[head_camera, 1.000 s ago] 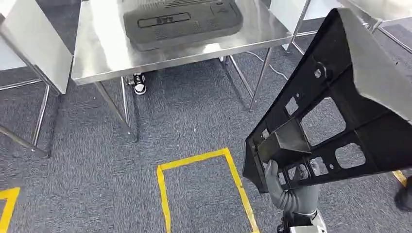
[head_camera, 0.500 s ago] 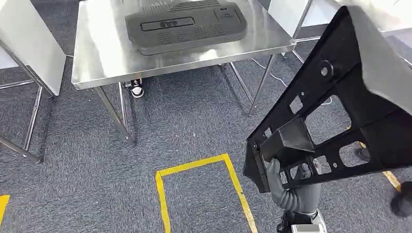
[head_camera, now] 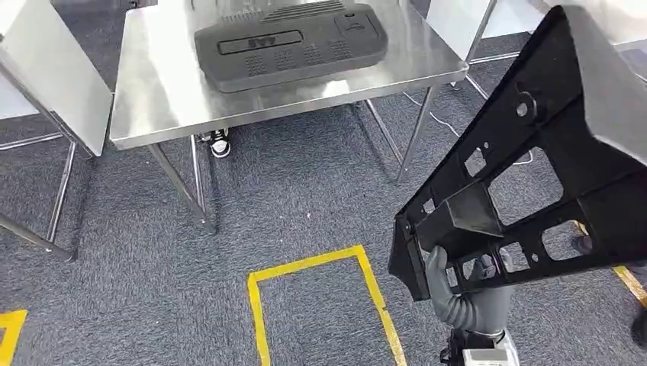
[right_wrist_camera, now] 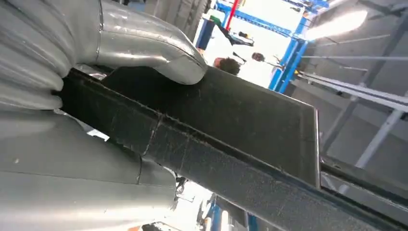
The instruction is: Take the parts from the cabinet and place them on the table.
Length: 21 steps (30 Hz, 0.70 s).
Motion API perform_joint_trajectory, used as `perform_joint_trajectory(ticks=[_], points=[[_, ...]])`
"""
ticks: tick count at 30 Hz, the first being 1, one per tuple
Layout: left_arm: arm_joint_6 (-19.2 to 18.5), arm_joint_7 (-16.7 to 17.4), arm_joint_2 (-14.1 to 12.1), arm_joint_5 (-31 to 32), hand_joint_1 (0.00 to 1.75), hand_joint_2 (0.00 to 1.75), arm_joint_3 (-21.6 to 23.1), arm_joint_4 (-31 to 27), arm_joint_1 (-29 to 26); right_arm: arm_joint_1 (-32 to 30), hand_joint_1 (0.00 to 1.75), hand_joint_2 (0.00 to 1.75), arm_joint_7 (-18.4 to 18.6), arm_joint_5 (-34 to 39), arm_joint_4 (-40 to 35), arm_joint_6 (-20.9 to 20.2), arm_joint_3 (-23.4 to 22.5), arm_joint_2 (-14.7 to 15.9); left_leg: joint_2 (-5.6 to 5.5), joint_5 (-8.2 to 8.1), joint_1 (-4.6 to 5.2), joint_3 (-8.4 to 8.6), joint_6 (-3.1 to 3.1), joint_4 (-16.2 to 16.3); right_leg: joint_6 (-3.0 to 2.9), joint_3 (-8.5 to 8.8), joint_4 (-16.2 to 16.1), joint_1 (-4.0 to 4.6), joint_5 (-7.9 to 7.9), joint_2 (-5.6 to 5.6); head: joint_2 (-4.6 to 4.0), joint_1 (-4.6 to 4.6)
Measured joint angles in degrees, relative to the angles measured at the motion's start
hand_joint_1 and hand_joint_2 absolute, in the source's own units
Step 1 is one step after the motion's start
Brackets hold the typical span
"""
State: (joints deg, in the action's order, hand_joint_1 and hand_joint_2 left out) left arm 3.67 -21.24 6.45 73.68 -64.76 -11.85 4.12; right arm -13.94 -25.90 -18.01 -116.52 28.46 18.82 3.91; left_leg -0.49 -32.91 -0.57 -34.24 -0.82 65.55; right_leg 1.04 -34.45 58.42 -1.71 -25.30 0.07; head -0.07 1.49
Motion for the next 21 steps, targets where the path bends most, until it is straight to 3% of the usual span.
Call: perform_joint_trajectory(ticks=[2, 3, 4, 5, 7, 8, 9, 12, 13, 14, 16, 17, 18, 19, 20, 21], points=[[0.0, 0.0, 0.0, 0.0, 0.00, 1.75, 0.0, 0.0, 0.0, 0.0, 1.75, 1.75, 0.0, 0.0, 0.0, 0.0, 0.0, 0.0, 0.01, -3.84, -0.13, -4.67, -0.36, 8.9, -0.49, 0.50, 0.0, 0.17, -0.38, -0.12, 0.00, -0.09], [0.0, 0.0, 0.0, 0.1, 0.00, 1.75, 0.0, 0.0, -0.1, 0.0, 1.75, 1.75, 0.0, 0.0, 0.0, -0.1, 0.0, 0.0, 0.02, -4.15, -0.22, -6.50, -0.49, 11.6, -0.64, 0.74, 0.0, 0.25, -0.52, -0.09, 0.00, -0.02], [0.0, 0.0, 0.0, 0.1, 0.00, 1.75, 0.0, 0.0, -0.2, -0.1, 1.75, 1.75, 0.0, 0.0, 0.0, -0.1, 0.0, -0.1, 0.05, -2.70, -0.33, -6.88, -0.62, 11.2, -0.61, 1.07, 0.0, 0.25, -0.77, 0.01, -0.02, -0.09], [0.0, 0.0, 0.0, 0.1, 0.00, 1.75, 0.0, 0.0, -0.2, 0.0, 1.75, 1.75, 0.0, 0.0, 0.0, -0.2, 0.0, -0.1, 0.09, -0.14, -0.46, -5.89, -0.68, 8.2, -0.49, 1.46, 0.0, 0.19, -1.02, 0.12, 0.00, 0.02], [0.0, 0.0, -0.1, 0.1, 0.00, 1.75, 0.0, 0.0, -0.2, -0.1, 1.75, 1.75, 0.0, 0.0, 0.0, -0.2, 0.0, -0.1, 0.32, 5.57, -0.76, -1.38, -0.72, -1.9, 0.08, 2.49, 0.1, 0.03, -1.67, 0.38, 0.00, -0.02], [0.0, 0.0, -0.1, 0.1, 0.00, 1.75, 0.0, 0.0, -0.2, 0.0, 1.75, 1.75, 0.0, 0.0, 0.0, -0.2, 0.0, -0.1, 0.27, 5.84, -0.77, 0.04, -0.67, -4.8, 0.52, 2.53, 0.1, 0.32, -2.00, 0.40, 0.00, 0.11], [0.0, 0.1, 0.0, 0.1, 0.00, 1.75, 0.0, 0.0, -0.1, 0.0, 1.75, 1.75, 0.0, 0.0, 0.0, -0.2, 0.0, -0.1, -0.01, 5.73, -0.54, 0.12, -0.11, -5.2, 0.91, 2.53, 0.3, 0.74, -2.32, 0.54, 0.00, 0.15], [0.0, 0.1, 0.0, 0.1, 0.00, 1.75, 0.1, 0.0, -0.1, 0.0, 1.75, 1.75, 0.0, 0.0, 0.0, -0.2, 0.0, -0.2, -0.02, 5.72, -0.08, -0.21, 1.06, -5.2, 1.57, 2.74, -0.4, 0.45, -2.14, 0.52, 0.00, 0.11], [0.0, 0.1, 0.0, 0.1, 0.00, 1.75, 0.1, 0.0, -0.1, 0.0, 1.75, 1.75, 0.0, 0.0, 0.0, -0.2, 0.0, -0.2, -0.03, 6.06, -0.67, 0.11, 1.66, -5.7, 1.90, 2.15, 0.0, 0.52, -2.48, 0.46, 0.00, 0.13], [0.0, 0.1, 0.0, 0.1, 0.00, 1.75, 0.1, 0.0, -0.1, 0.0, 1.75, 1.75, 0.0, 0.0, 0.0, -0.2, -0.1, -0.2, 0.02, 5.94, -0.58, 0.29, 2.03, -5.7, 1.79, 1.46, 1.9, 0.54, -3.38, 0.38, 0.00, -0.07], [0.0, 0.0, 0.0, 0.1, 0.00, 1.75, 0.2, 0.0, -0.1, 0.0, 1.75, 1.75, 0.0, 0.0, 0.0, -0.2, -0.1, -0.3, 0.02, 5.83, -0.58, 0.29, 2.42, -5.7, 1.29, -2.94, 10.0, 0.52, -6.45, 0.37, 0.00, -0.31], [0.0, 0.0, 0.0, 0.1, 0.00, 1.75, 0.2, 0.0, -0.1, 0.0, 1.75, 1.75, 0.0, 0.0, 0.0, -0.2, -0.1, -0.3, 0.01, 5.70, -0.52, 0.28, 2.59, -5.7, 1.19, -5.82, 15.0, 0.52, -7.94, 0.37, 0.00, -0.26], [0.0, 0.1, 0.0, 0.1, 0.00, 1.75, 0.3, 0.0, -0.1, 0.0, 1.75, 1.75, 0.0, 0.0, 0.0, -0.2, -0.1, -0.3, 0.00, 5.55, -0.47, 0.37, 2.70, -5.7, 1.37, -8.04, 18.3, 0.51, -8.46, 0.37, 0.00, -0.31], [0.0, 0.1, 0.0, 0.1, 0.00, 1.75, 0.3, 0.0, -0.1, -0.1, 1.75, 1.75, 0.0, 0.0, 0.0, -0.2, -0.1, -0.3, -0.03, 5.39, -0.48, 0.53, 2.67, -5.7, 1.77, -8.70, 18.4, 0.51, -7.88, 0.37, 0.00, -0.24], [0.0, 0.1, 0.0, 0.1, 0.00, 1.75, 0.3, 0.0, -0.1, 0.0, 1.75, 1.75, 0.0, 0.0, 0.0, -0.2, -0.1, -0.3, -0.11, 5.19, -0.50, 0.80, 2.58, -5.7, 2.36, -7.93, 15.9, 0.50, -6.21, 0.35, 0.00, -0.33], [0.0, 0.1, 0.0, 0.1, 0.00, 1.75, 0.4, 0.0, -0.1, 0.0, 1.75, 1.75, 0.0, 0.0, 0.0, -0.2, -0.1, -0.3, -0.18, 4.97, -0.56, 1.14, 2.44, -5.7, 2.97, -6.07, 11.4, 0.48, -3.89, 0.31, 0.00, -0.31]])
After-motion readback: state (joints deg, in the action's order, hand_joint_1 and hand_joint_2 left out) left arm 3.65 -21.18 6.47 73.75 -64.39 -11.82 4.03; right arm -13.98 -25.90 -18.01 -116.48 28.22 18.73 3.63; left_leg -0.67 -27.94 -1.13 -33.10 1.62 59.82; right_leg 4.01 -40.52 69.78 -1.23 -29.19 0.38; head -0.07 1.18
